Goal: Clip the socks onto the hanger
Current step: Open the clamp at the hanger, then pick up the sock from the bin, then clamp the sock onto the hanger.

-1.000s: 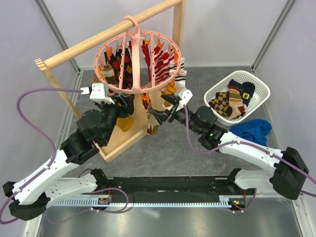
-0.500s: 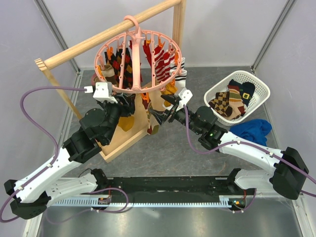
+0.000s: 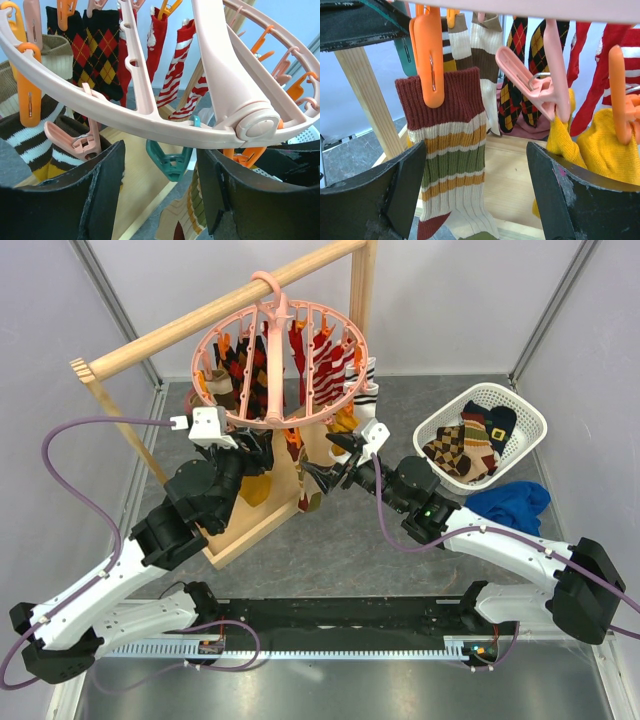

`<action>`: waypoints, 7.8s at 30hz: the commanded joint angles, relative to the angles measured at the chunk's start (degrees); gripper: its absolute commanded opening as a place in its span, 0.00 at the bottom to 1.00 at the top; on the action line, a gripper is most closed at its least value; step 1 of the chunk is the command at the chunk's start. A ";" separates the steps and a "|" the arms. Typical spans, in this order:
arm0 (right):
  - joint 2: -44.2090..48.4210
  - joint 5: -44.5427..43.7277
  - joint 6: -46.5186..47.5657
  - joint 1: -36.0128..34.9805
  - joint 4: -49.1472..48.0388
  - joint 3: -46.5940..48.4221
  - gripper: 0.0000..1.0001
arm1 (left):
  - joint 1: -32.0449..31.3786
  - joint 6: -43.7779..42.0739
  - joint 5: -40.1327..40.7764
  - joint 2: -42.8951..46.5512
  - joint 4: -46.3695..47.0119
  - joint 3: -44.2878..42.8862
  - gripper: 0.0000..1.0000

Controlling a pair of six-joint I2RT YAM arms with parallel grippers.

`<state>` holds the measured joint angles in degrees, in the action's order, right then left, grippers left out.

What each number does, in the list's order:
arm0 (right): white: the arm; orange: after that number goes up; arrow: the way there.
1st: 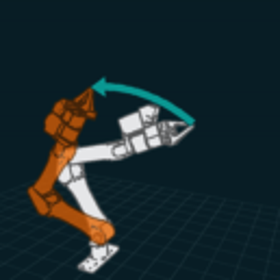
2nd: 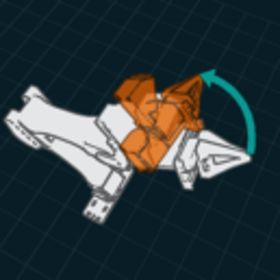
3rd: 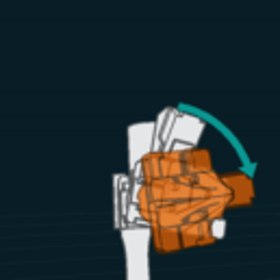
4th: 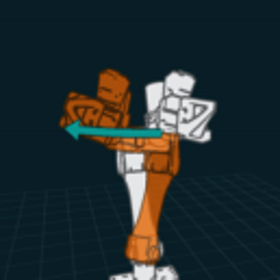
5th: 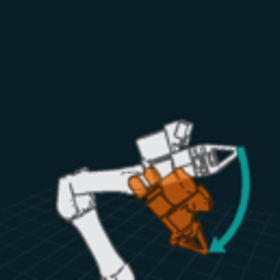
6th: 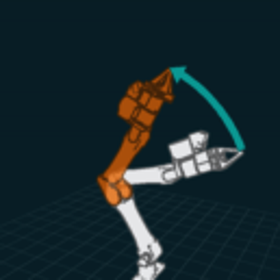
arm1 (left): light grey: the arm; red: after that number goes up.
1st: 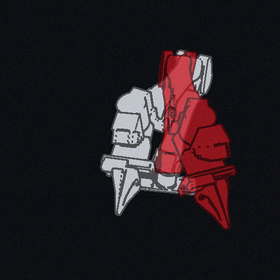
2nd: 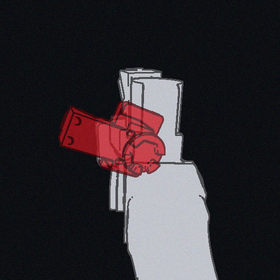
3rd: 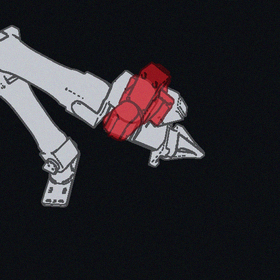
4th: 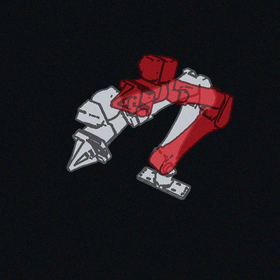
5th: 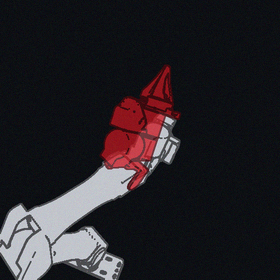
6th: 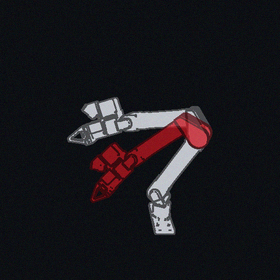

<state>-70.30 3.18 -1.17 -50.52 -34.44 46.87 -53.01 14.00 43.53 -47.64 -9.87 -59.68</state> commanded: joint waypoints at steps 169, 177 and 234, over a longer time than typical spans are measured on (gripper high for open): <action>11.75 20.72 -5.77 37.44 28.02 17.11 0.00 | 12.76 -0.73 -35.53 -1.32 1.17 7.74 0.02; 14.93 28.63 -8.76 29.62 27.32 15.10 0.00 | 13.20 -0.55 -37.02 -1.32 1.26 7.65 0.02; -12.84 -4.85 -10.78 -5.47 -38.51 -5.13 0.00 | 14.52 1.47 -41.68 -1.67 1.78 7.91 0.02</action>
<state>-83.02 -1.41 -10.68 -56.25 -67.37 40.51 -38.30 14.04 5.32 -49.01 -1.93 -53.17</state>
